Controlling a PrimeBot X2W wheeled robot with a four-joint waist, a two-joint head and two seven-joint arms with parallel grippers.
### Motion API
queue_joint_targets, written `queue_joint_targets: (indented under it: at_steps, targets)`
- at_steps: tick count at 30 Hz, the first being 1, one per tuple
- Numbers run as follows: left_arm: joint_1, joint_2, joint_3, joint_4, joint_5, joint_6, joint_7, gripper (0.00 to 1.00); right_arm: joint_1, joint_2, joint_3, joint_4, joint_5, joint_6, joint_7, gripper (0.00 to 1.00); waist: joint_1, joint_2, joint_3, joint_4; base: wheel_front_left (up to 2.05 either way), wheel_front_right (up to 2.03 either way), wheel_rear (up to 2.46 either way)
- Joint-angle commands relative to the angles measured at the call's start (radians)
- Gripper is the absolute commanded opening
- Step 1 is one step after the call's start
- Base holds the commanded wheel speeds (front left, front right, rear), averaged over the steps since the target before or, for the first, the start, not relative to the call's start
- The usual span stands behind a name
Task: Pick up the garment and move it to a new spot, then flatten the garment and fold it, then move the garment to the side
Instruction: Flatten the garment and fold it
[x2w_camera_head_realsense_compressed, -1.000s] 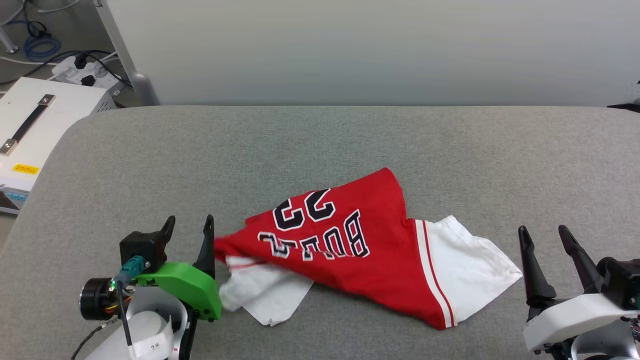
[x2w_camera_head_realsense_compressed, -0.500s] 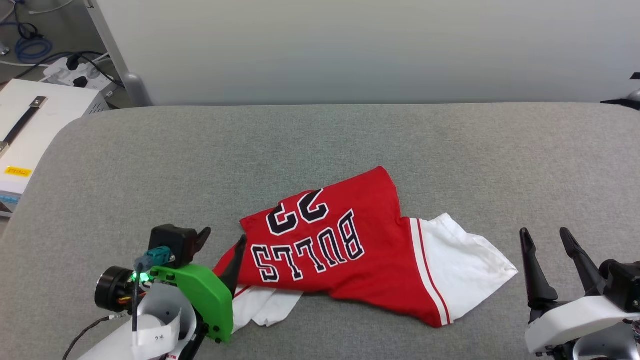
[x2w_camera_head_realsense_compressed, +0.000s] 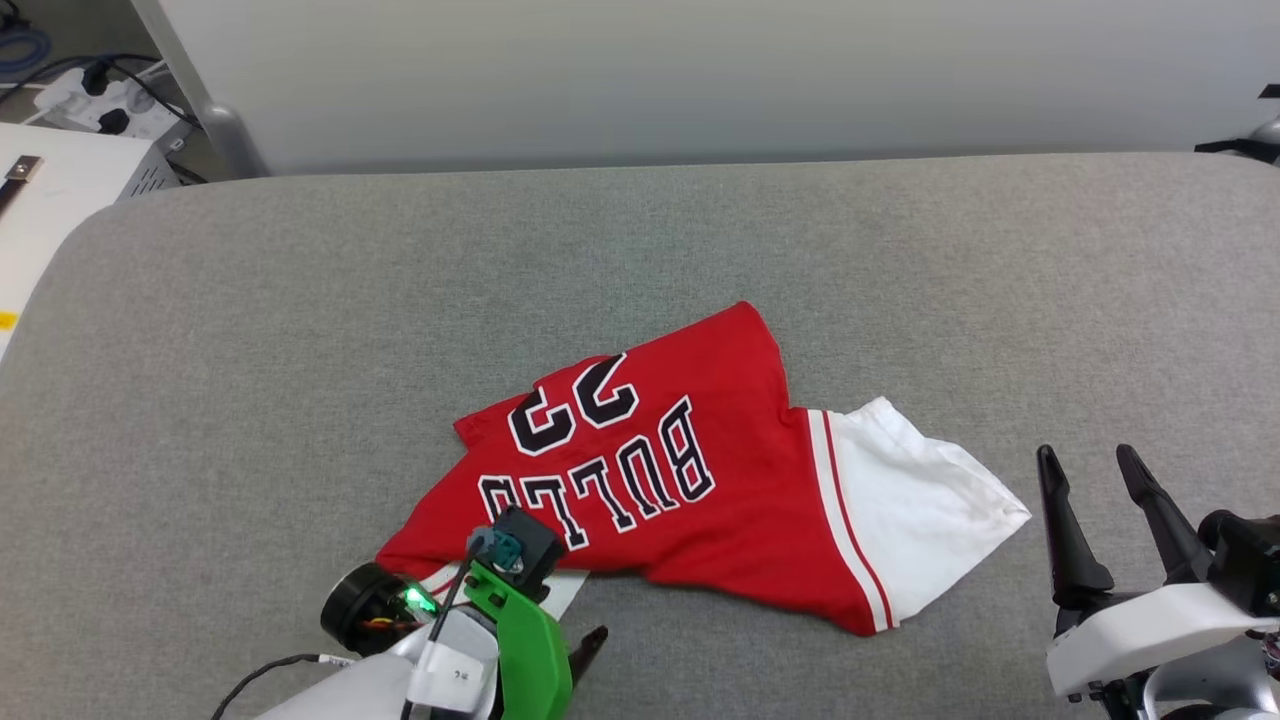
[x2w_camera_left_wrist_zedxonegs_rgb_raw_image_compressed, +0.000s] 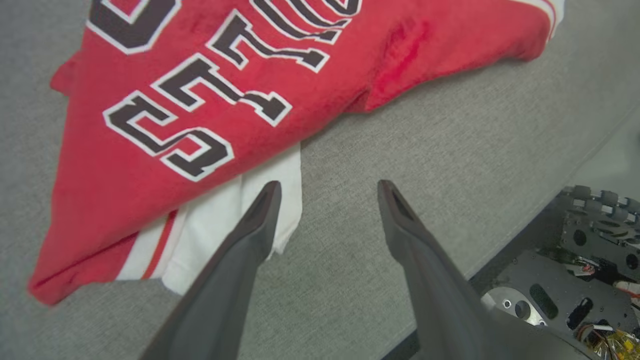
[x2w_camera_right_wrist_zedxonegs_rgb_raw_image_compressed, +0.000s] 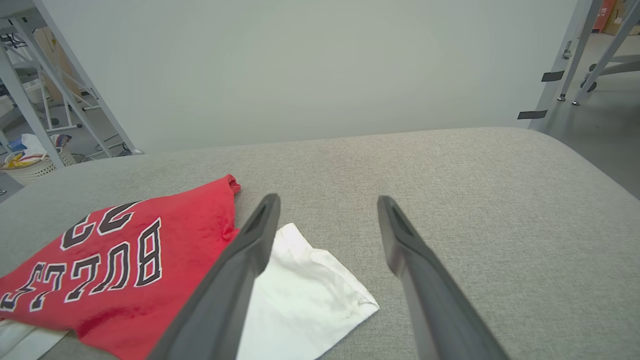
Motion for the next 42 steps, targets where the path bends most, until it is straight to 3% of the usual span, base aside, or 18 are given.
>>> queue_joint_targets:
  at_steps: [1, 12, 13, 14, 15, 20, 25, 32, 37, 42]
  targets:
    - [-0.021, -0.007, -0.006, 0.019, 0.002, -0.011, 0.011, 1.00, -0.019, -0.001, 0.001, 0.000, 0.004, 0.000, -0.009, 1.00, 0.0000, -0.0001, 0.023, -0.008, 0.00, 0.00, 0.00]
    - [-0.078, -0.064, -0.074, 0.262, -0.011, -0.108, 0.107, 1.00, -0.055, -0.001, 0.010, 0.013, 0.005, 0.000, -0.022, 1.00, 0.0000, -0.0001, 0.091, -0.032, 0.00, 0.00, 0.00]
    - [-0.077, -0.069, -0.078, 0.276, -0.020, -0.118, 0.118, 0.87, -0.056, -0.001, 0.009, 0.014, 0.005, 0.000, -0.023, 1.00, 0.0000, -0.0001, 0.091, -0.033, 0.00, 0.00, 0.00]
    - [-0.077, -0.073, -0.081, 0.288, -0.027, -0.129, 0.125, 0.30, -0.056, -0.001, 0.008, 0.016, 0.006, 0.000, -0.024, 1.00, 0.0000, -0.0001, 0.091, -0.032, 0.00, 0.00, 0.00]
    - [-0.079, -0.075, -0.084, 0.295, -0.028, -0.135, 0.126, 0.00, -0.056, -0.001, 0.006, 0.017, 0.006, 0.000, -0.025, 1.00, 0.0000, -0.0001, 0.089, -0.031, 0.00, 0.00, 0.00]
    - [-0.090, -0.060, -0.085, 0.302, -0.015, -0.143, 0.111, 0.00, -0.045, -0.001, -0.007, 0.028, 0.013, 0.000, -0.028, 1.00, 0.0000, -0.0001, 0.062, -0.008, 0.00, 0.00, 0.00]
    - [-0.093, -0.002, -0.049, 0.224, 0.002, -0.099, 0.067, 0.00, -0.031, -0.001, -0.012, 0.035, 0.021, 0.000, -0.029, 1.00, 0.0000, -0.0001, 0.020, 0.027, 0.00, 0.00, 0.00]
    - [-0.046, 0.157, 0.017, 0.043, 0.009, 0.023, 0.048, 0.00, 0.002, -0.001, -0.020, 0.039, 0.032, 0.000, -0.024, 1.00, 0.0000, -0.0001, -0.039, 0.080, 0.00, 0.00, 0.00]
    - [0.043, 0.282, 0.069, -0.078, -0.023, 0.142, 0.041, 0.00, 0.022, -0.001, -0.034, 0.029, 0.035, 0.000, -0.021, 1.00, 0.0000, -0.0001, -0.052, 0.106, 0.00, 0.00, 0.00]
    - [0.158, 0.326, 0.109, -0.098, -0.102, 0.218, -0.010, 0.00, 0.026, -0.001, -0.032, 0.017, 0.034, 0.000, -0.013, 1.00, 0.0000, -0.0001, -0.044, 0.116, 0.00, 0.00, 0.00]
